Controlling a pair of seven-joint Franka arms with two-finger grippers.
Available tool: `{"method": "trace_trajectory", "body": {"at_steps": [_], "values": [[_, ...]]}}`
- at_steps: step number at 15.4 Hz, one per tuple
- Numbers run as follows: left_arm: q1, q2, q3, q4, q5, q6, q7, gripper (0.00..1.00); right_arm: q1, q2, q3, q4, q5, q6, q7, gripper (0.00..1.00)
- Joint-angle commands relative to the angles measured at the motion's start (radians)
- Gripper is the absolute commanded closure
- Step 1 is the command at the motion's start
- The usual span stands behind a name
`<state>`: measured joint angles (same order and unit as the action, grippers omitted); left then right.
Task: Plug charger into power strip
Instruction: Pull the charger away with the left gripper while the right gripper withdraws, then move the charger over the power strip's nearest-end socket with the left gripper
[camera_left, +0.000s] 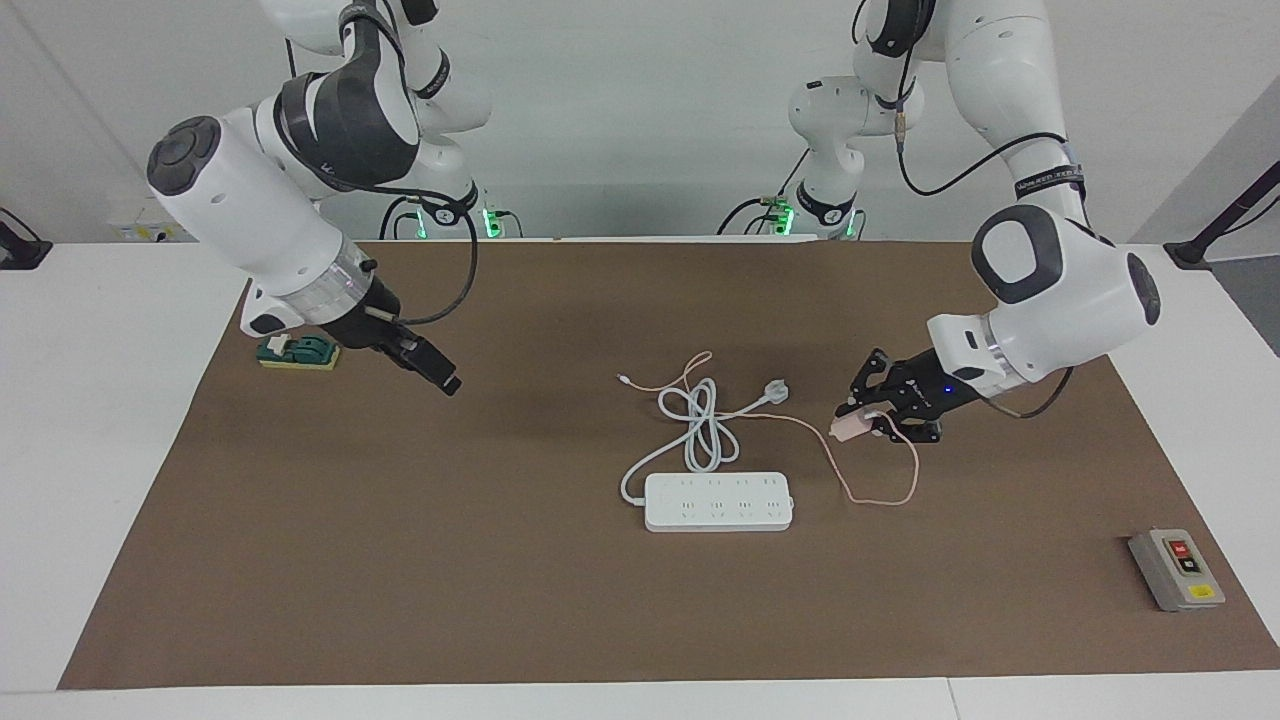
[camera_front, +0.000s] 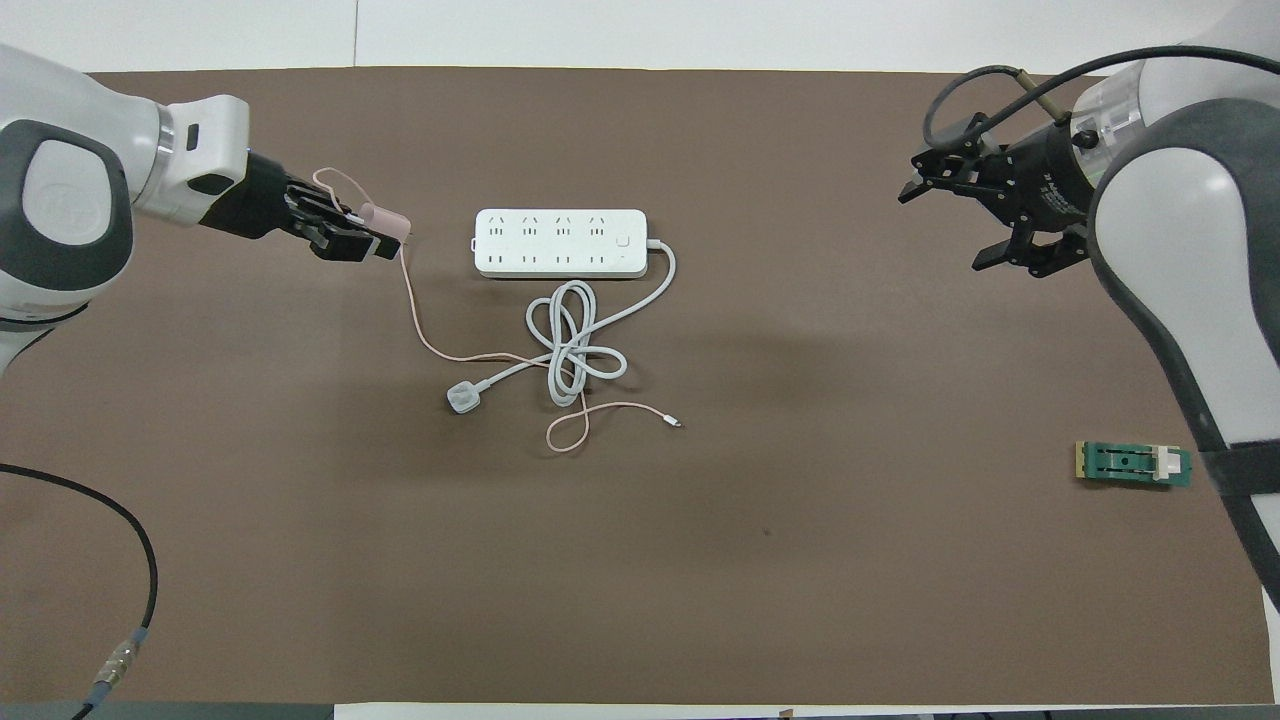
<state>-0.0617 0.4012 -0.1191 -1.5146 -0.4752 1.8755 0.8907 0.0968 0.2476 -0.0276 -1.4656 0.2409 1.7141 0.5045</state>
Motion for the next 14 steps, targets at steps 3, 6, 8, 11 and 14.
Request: {"method": "trace_trajectory", "body": {"at_steps": [3,6,8,11,14], "values": [[-0.16,0.053,0.009,0.051,0.192,0.181,0.1,1.0,-0.063,-0.083,0.011,-0.016,-0.176,-0.065,-0.467,0.0],[-0.202,0.054,0.006,0.037,0.345,0.25,0.212,1.0,-0.104,-0.165,0.012,-0.042,-0.218,-0.114,-0.616,0.0],[-0.205,0.056,0.007,0.024,0.381,0.306,0.293,1.0,-0.106,-0.223,0.012,-0.085,-0.247,-0.142,-0.624,0.0],[-0.201,0.056,0.007,0.013,0.475,0.298,0.332,1.0,-0.106,-0.295,0.012,-0.171,-0.267,-0.145,-0.618,0.0],[-0.199,0.06,0.007,-0.01,0.509,0.303,0.33,1.0,-0.104,-0.306,0.017,-0.199,-0.304,-0.137,-0.607,0.0]]}}
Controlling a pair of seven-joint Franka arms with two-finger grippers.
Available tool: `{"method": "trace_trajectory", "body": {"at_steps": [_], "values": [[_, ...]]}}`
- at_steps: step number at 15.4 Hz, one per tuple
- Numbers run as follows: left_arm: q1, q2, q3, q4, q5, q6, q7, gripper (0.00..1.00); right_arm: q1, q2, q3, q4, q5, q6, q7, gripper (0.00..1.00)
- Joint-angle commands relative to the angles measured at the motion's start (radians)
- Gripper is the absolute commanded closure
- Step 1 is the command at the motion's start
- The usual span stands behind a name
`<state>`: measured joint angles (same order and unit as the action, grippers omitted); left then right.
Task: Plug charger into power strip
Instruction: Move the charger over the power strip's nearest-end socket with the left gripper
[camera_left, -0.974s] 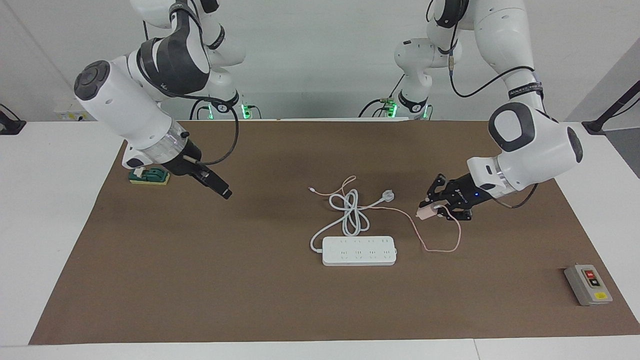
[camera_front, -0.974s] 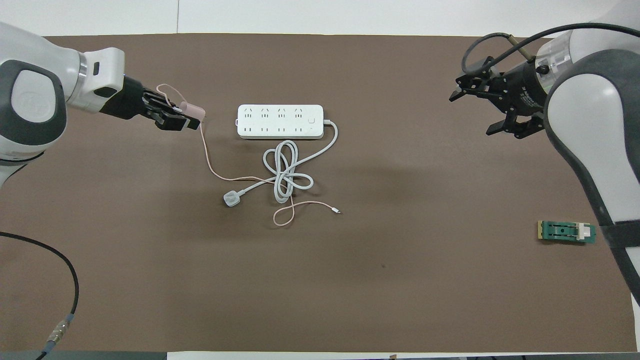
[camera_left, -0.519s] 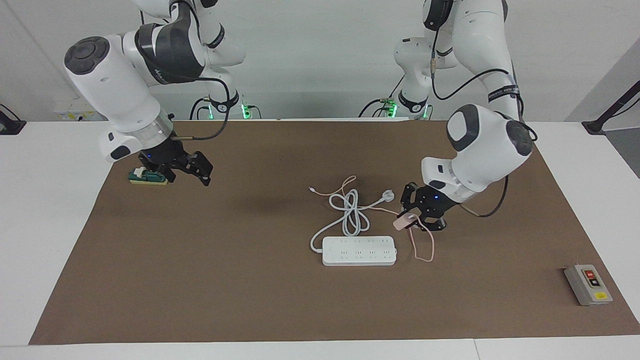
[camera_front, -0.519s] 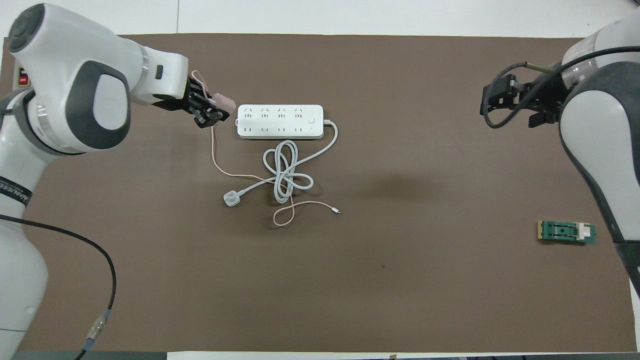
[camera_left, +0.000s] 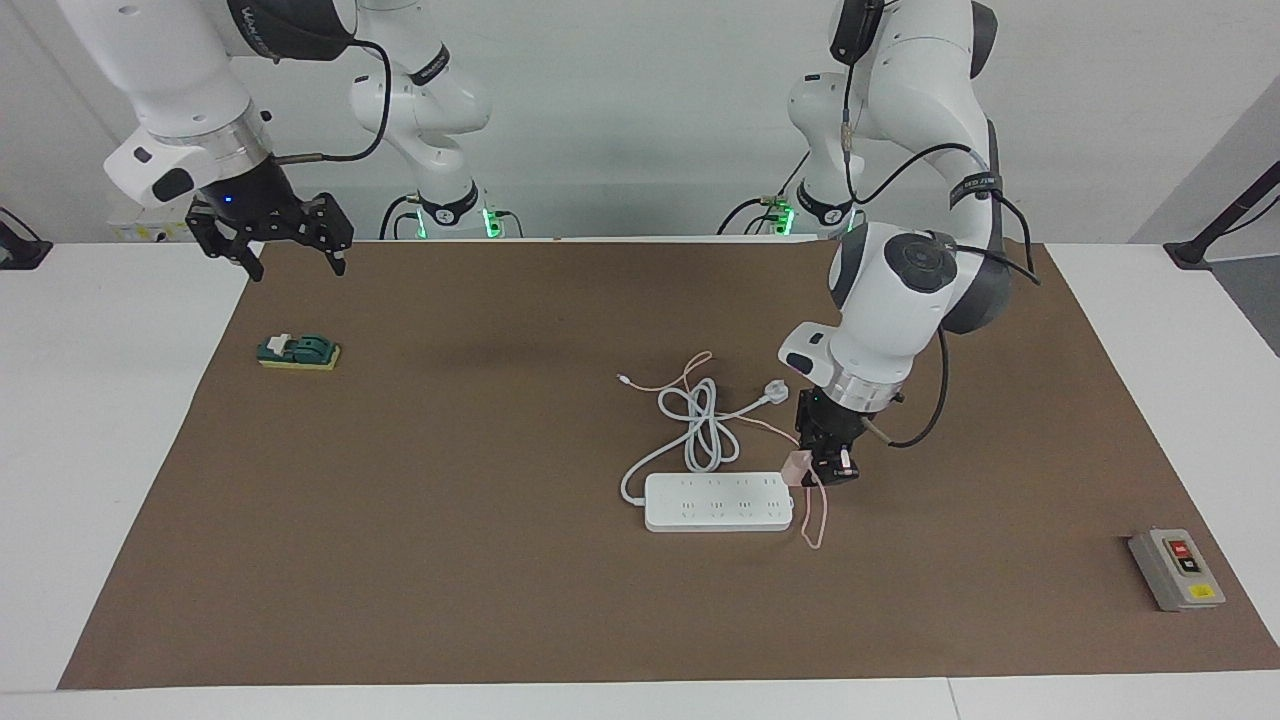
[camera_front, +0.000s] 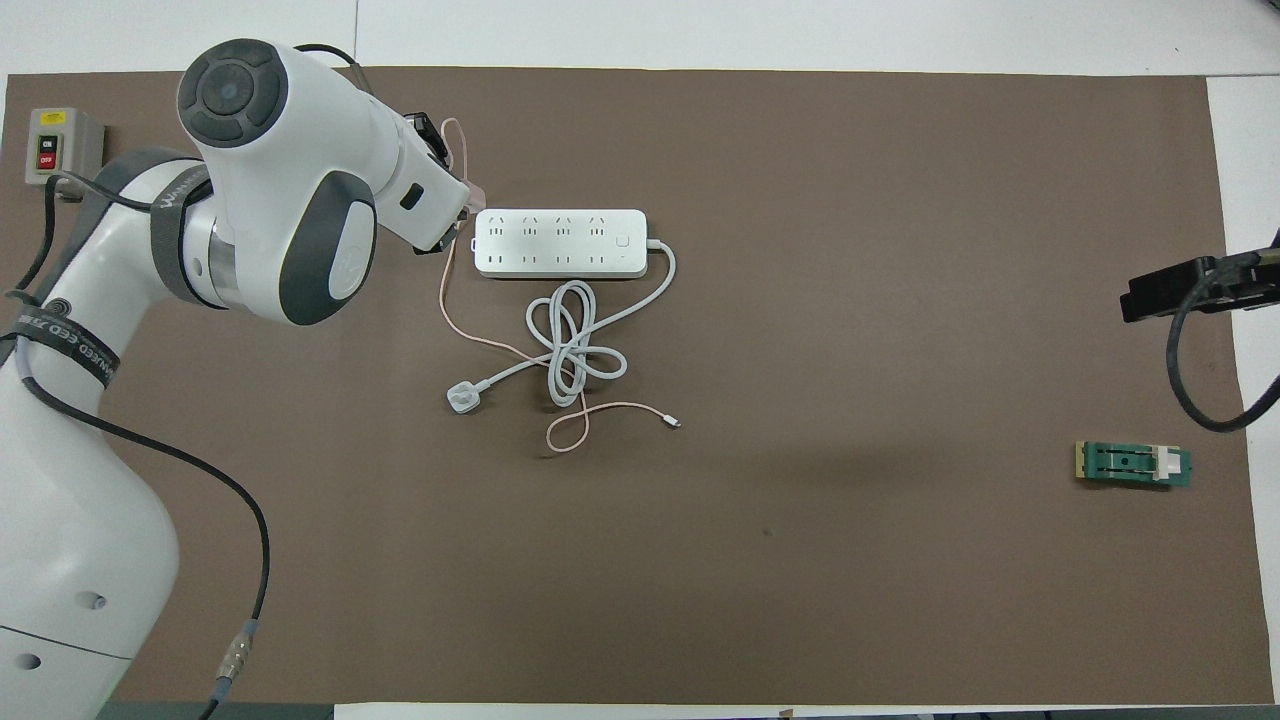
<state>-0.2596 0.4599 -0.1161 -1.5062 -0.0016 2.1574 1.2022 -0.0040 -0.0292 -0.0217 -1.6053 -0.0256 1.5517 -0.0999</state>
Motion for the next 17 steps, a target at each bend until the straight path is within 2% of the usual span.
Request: {"method": "trace_trajectory", "body": {"at_steps": [1,8,17], "values": [[-0.003,0.012,0.004,-0.019,0.058,0.022,0.019,1.0,-0.005,-0.031,0.017,-0.059,-0.051,0.024,-0.003,0.0],[-0.033,0.071,0.003,-0.014,0.077,0.047,0.019,1.0,-0.044,-0.029,0.063,-0.038,-0.014,-0.019,0.041,0.0],[-0.053,0.069,0.004,-0.034,0.12,0.03,0.019,1.0,-0.037,-0.029,0.057,-0.036,0.006,-0.018,0.049,0.0]]}}
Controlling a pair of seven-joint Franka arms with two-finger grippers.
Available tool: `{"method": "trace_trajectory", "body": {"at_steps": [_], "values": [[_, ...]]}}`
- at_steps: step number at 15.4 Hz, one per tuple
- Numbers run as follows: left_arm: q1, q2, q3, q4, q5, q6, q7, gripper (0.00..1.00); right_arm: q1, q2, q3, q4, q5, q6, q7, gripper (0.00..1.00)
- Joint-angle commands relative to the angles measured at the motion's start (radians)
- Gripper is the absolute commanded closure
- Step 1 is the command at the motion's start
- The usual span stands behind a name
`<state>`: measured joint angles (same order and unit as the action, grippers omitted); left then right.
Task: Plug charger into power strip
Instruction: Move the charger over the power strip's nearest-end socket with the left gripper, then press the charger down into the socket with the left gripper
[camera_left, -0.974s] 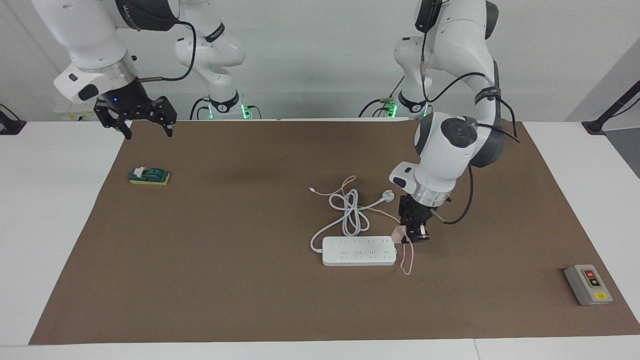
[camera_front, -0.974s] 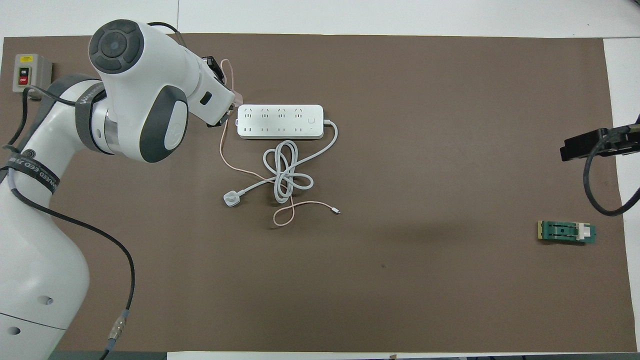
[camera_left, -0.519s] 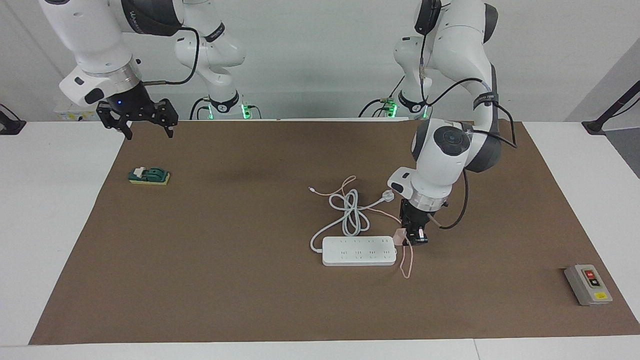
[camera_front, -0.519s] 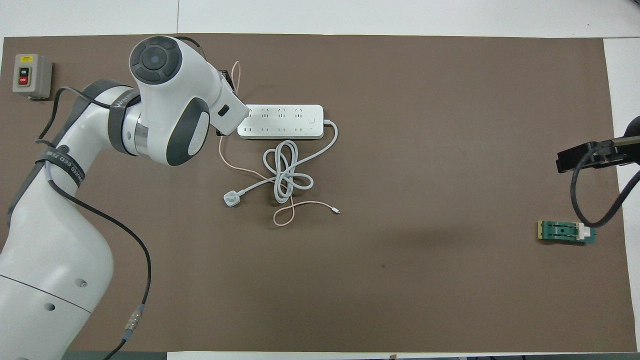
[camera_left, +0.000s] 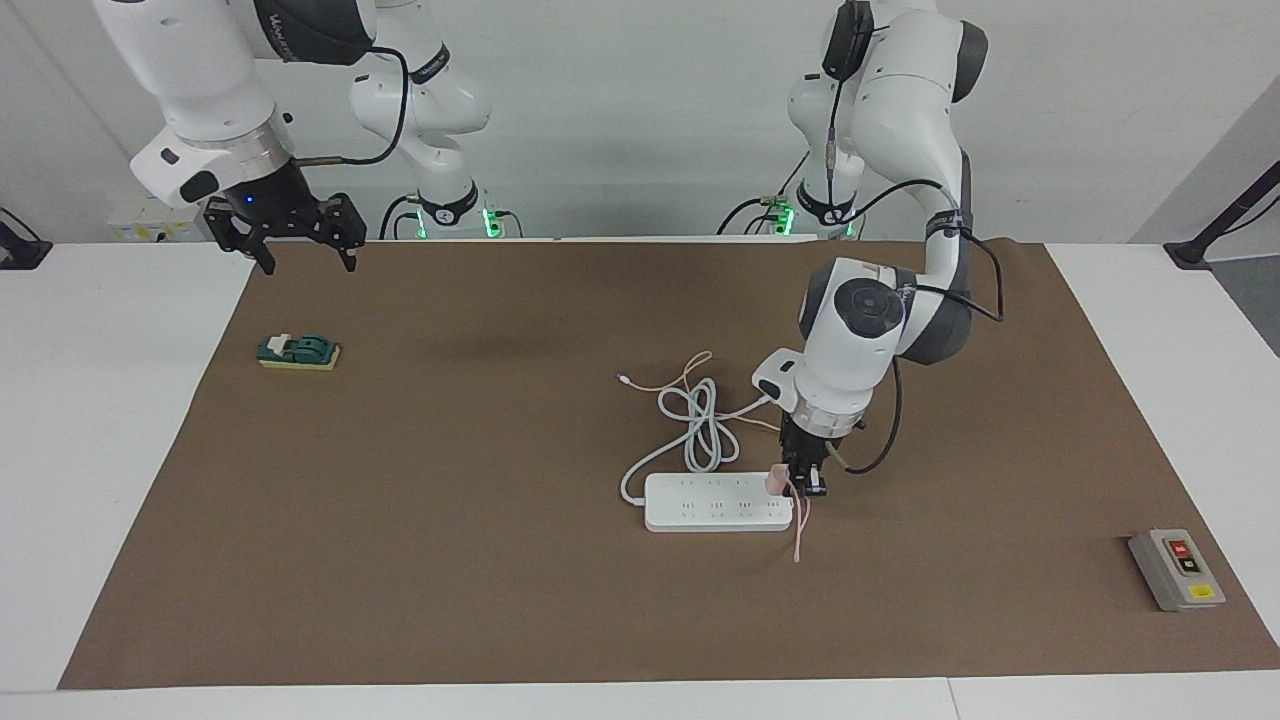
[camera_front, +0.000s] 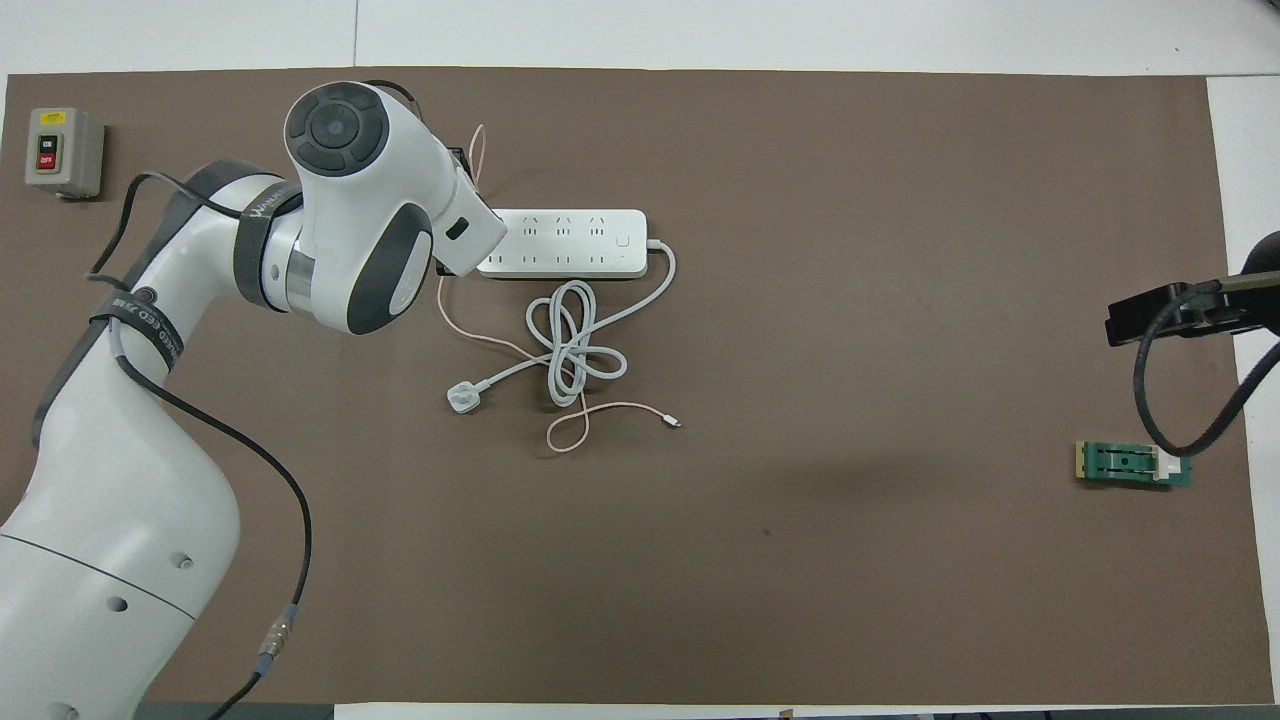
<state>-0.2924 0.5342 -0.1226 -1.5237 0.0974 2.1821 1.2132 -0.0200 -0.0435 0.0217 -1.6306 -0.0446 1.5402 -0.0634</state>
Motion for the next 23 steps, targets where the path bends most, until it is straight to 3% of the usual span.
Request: {"method": "trace_trajectory", "body": {"at_steps": [1,23], "values": [[-0.022,-0.006,0.011,-0.018,0.021,0.004,0.008,1.0,-0.021,-0.015,0.014,-0.011,0.029,-0.005,0.014,0.0],[-0.034,-0.02,0.011,-0.072,0.054,0.016,0.02,1.0,-0.025,-0.016,0.012,-0.012,0.051,-0.002,0.01,0.0]]}}
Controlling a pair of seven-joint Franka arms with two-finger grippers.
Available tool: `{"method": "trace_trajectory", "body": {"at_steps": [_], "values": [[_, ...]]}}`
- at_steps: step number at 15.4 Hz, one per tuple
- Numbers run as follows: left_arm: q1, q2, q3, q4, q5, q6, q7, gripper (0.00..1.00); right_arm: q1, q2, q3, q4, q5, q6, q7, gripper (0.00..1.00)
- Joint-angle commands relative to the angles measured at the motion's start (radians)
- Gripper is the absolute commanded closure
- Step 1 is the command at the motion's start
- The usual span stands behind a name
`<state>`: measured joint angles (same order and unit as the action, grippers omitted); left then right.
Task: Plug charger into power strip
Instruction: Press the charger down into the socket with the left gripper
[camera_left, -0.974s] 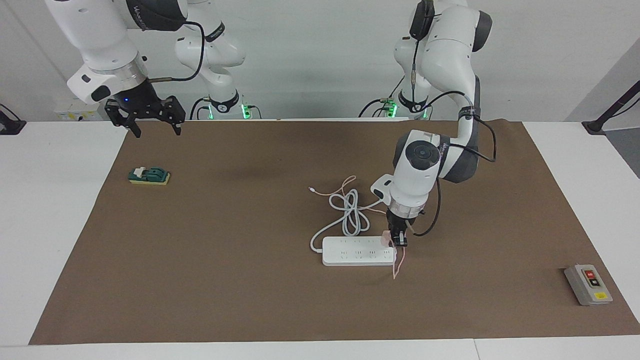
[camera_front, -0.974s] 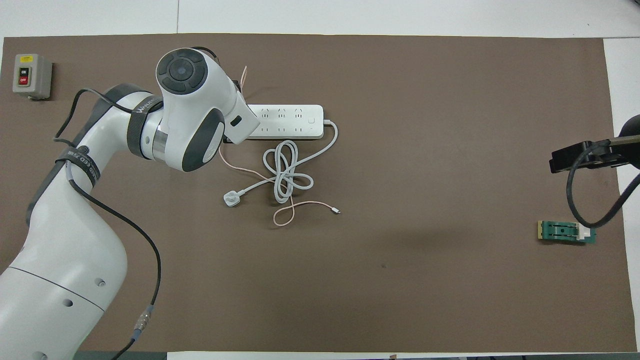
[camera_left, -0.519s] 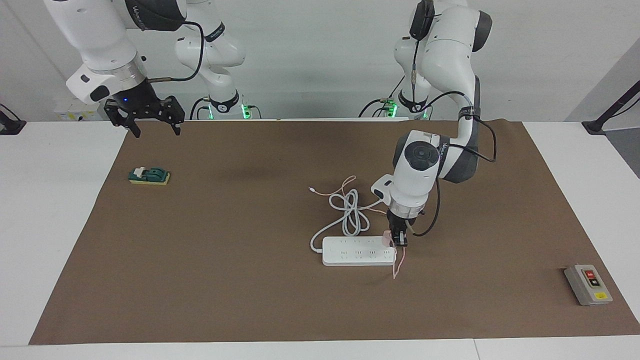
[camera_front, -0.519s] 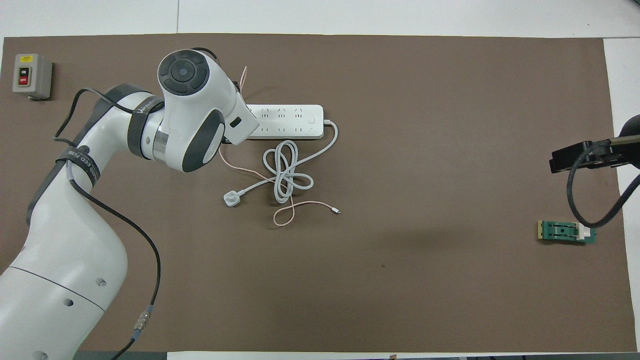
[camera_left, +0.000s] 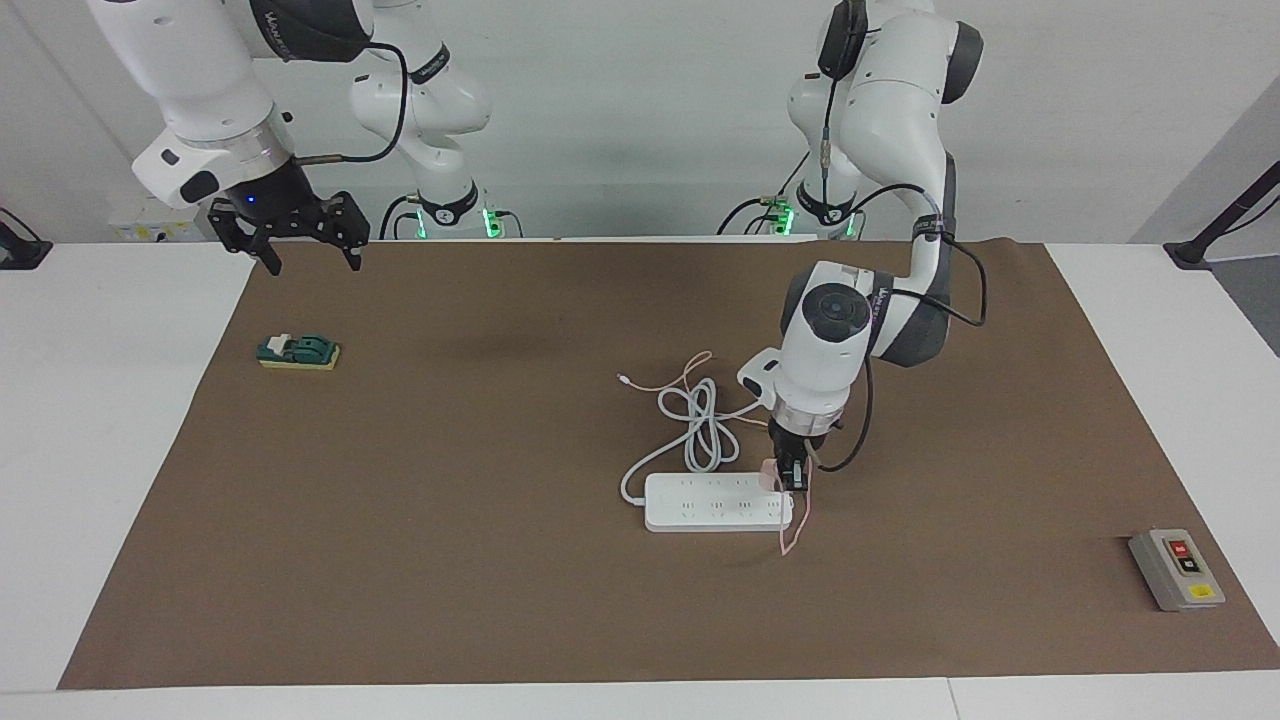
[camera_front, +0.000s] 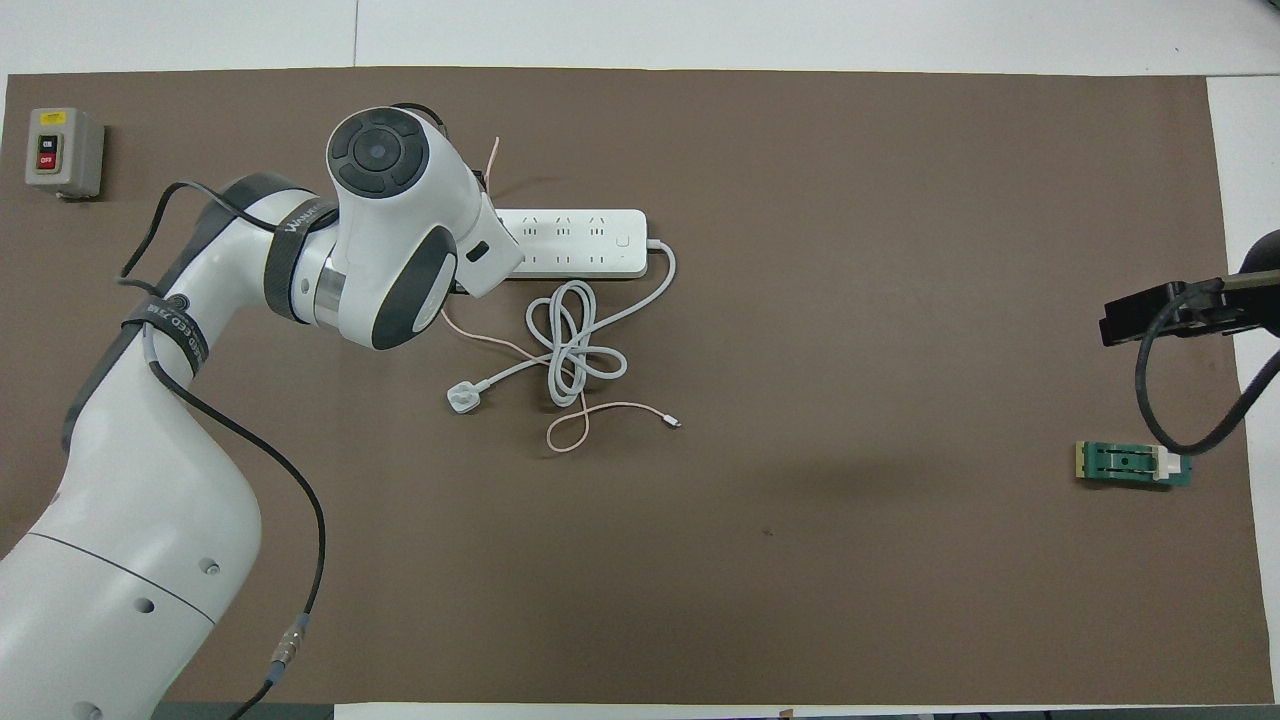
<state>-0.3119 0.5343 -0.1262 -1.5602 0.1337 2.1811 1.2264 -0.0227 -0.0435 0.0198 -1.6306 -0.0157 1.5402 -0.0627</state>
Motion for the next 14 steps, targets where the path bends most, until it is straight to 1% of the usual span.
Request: {"method": "trace_trajectory", "body": {"at_steps": [1,7,14], "values": [[-0.015,-0.02,0.014,-0.035,0.018,0.014,0.007,1.0,-0.022,-0.016,0.014,-0.012,0.022,-0.002,0.009,0.0],[-0.021,-0.023,0.016,-0.035,0.018,0.0,0.005,1.0,-0.022,-0.015,0.014,-0.012,0.02,0.0,0.007,0.0],[-0.023,-0.03,0.013,-0.032,0.017,-0.049,0.004,1.0,-0.022,-0.015,0.014,-0.011,0.02,0.0,0.007,0.0]]}}
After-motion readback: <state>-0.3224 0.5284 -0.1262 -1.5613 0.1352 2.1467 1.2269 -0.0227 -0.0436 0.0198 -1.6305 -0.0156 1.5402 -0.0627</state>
